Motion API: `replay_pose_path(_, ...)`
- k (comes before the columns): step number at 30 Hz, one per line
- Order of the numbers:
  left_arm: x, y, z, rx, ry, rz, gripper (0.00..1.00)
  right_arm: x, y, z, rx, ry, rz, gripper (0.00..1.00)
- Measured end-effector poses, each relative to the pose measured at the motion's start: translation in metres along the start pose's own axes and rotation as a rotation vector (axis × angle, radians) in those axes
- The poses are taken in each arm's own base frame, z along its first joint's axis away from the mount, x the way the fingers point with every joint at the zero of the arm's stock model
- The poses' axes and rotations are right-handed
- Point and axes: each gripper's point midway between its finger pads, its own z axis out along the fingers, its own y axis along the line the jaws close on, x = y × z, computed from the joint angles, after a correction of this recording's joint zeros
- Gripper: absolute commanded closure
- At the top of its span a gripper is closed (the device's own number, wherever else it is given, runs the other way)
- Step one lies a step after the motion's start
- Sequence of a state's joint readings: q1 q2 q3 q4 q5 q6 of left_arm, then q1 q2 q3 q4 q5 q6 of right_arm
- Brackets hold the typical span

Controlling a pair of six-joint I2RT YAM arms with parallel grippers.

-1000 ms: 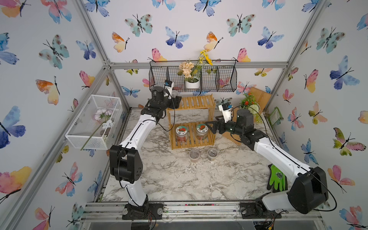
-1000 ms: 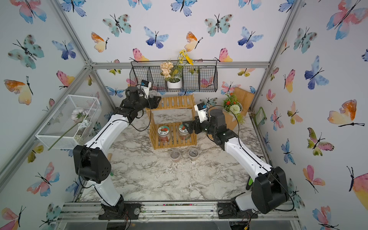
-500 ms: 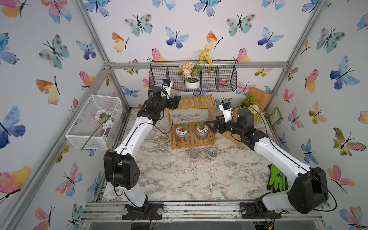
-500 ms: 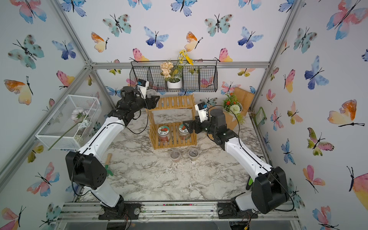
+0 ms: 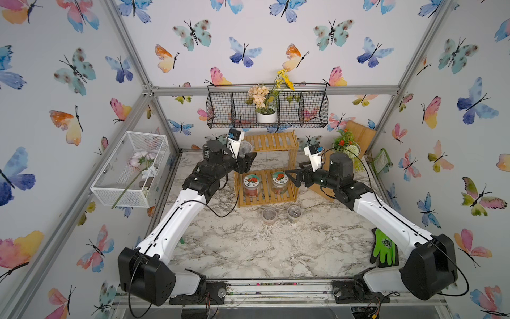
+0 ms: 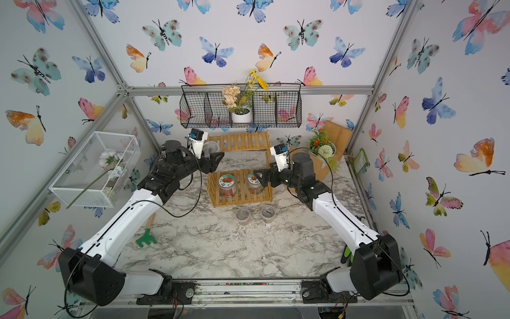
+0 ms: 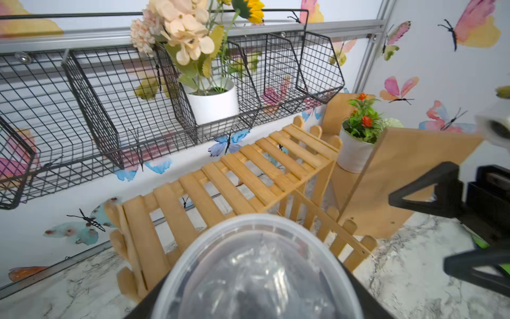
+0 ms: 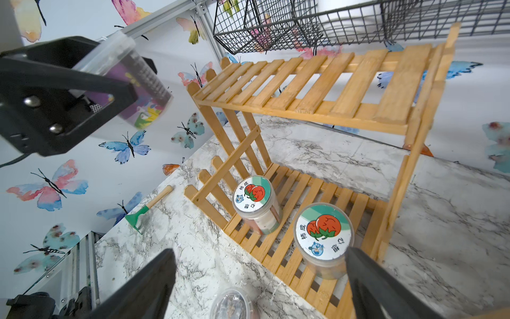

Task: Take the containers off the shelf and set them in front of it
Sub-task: 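Pick up a container from the shelf, then place the container at the center of the board.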

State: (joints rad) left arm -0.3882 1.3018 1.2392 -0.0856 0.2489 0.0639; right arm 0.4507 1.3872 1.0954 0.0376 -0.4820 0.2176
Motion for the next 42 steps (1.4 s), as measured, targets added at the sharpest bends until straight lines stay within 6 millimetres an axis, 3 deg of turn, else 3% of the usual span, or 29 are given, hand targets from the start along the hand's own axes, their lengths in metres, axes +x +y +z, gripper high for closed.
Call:
replay_pose_path(5,0.017,-0.022,-0.019,0.038,-0.008,0.001,0.31,0.012,0.002,-0.003,-0.012,0.019,0.008,0.02)
replay_pose_path(14,0.062,-0.043,-0.052,0.063,0.006,-0.038,0.3,0.024,0.01,-0.02,-0.021,0.021,0.009,0.02)
replay_pose_path(27,0.15,-0.07,-0.053,0.095,0.139,-0.091,0.31,0.056,0.005,-0.022,-0.011,0.074,0.038,0.02)
replay_pose_path(37,0.194,-0.064,-0.053,0.026,0.168,-0.12,0.32,0.059,0.008,-0.027,-0.012,0.069,0.035,0.02)
replay_pose_path(42,0.202,-0.06,-0.05,-0.006,0.161,-0.145,0.33,0.059,0.008,-0.027,-0.012,0.069,0.035,0.02)
